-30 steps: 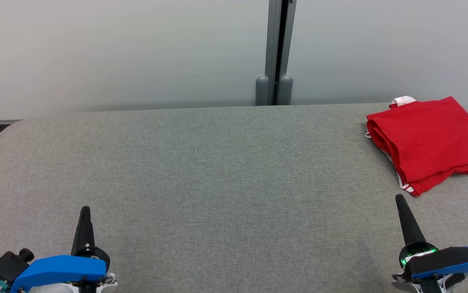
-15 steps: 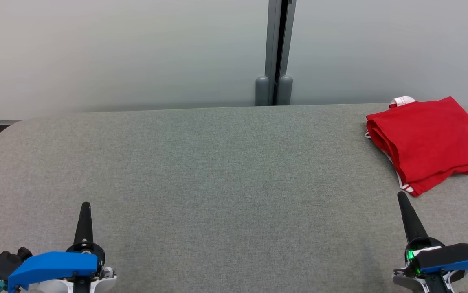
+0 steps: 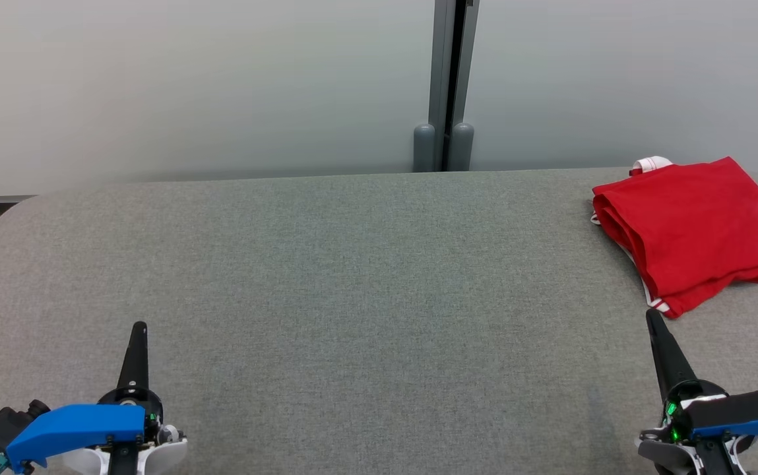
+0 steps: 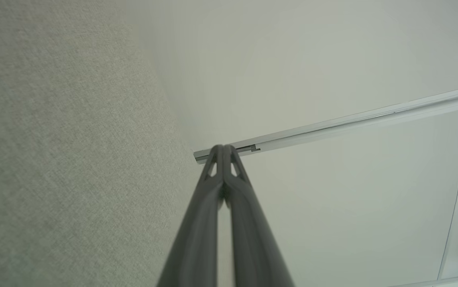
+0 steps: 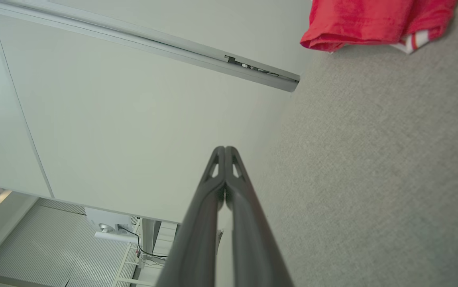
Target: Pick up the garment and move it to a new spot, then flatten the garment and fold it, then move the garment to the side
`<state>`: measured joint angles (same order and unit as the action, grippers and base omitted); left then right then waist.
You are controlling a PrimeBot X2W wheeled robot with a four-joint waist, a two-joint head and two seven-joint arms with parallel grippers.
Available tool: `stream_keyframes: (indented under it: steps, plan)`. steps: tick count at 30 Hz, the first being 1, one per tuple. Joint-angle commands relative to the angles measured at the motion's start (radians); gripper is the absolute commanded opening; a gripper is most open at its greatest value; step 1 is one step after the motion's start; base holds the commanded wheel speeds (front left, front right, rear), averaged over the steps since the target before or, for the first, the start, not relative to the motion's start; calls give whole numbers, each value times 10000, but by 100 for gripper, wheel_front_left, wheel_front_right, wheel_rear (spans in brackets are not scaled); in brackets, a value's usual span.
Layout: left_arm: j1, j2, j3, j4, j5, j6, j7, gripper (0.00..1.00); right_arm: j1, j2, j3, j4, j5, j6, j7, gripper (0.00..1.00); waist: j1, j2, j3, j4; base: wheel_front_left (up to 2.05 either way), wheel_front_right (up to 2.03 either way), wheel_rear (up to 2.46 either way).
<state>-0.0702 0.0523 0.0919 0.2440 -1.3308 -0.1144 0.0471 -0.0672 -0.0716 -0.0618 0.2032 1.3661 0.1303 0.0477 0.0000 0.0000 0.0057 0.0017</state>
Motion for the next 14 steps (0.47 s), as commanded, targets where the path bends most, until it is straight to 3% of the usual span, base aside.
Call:
stream_keyframes:
  steps: [1, 14]
  plan:
    - [-216, 16, 67, -38, -260, -77, 66, 0, -180, -54, -42, 4, 285, 6, 42, 0, 0, 0, -1, -1, 0, 0, 0]
    - [-301, 0, 138, -16, -1251, -120, 319, 0, -293, -31, -121, 163, 1226, 7, 215, 0, 0, 0, -10, -7, 0, 0, 0]
